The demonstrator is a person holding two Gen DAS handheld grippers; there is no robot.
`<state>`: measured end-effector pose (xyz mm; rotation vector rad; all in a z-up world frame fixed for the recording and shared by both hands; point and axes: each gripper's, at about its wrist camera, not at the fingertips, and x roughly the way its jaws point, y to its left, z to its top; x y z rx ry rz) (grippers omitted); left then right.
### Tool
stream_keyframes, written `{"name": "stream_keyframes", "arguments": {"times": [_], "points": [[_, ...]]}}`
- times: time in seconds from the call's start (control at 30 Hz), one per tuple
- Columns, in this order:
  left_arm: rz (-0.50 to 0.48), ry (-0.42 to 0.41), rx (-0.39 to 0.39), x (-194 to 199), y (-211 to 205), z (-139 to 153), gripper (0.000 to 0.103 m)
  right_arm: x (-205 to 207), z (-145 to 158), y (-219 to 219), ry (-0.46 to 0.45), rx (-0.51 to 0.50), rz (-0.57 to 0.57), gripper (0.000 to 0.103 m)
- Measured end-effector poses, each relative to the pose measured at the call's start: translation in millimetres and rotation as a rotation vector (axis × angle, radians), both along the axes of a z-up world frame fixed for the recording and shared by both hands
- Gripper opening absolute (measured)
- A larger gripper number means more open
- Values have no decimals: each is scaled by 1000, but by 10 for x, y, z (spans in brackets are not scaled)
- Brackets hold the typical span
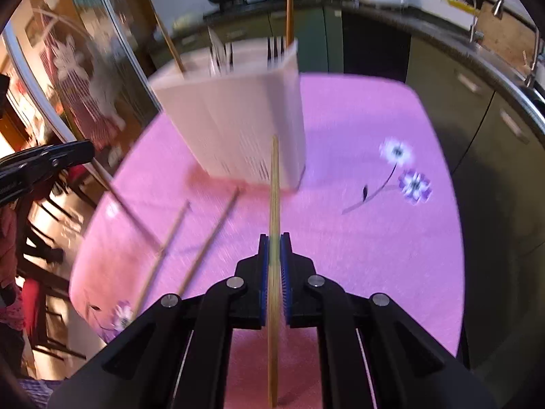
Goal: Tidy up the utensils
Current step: 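Carry both chopsticks upright into the caddy and open both grippers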
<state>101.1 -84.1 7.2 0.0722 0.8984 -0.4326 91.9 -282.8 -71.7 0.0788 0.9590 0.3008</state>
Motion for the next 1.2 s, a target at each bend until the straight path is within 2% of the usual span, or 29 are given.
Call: {"name": "stream_keyframes", "arguments": {"times": [0.17,0.4,0.6,0.77,1.0,1.2], "points": [[-11,-87,-30,62,-91,461,7,-131,411,-69,-100,48,-12,7],[0,-226,-56,199,-228,1126,7,-162,756,-130,-173,90,-21,7],[18,-288,-78,365,-298,1400,7,-104,915,-152,-192,105,-2,7],[33,-273,-65,580,-377,1289,7,-97,1045,-124,-217,98,6,7],[62,-185,2,902,-439,713,7,-67,1480,-122,-313,96,6,7],[56,-113,39,1020,-459,270,7,52,1905,-117,-392,109,-3,7]]}}
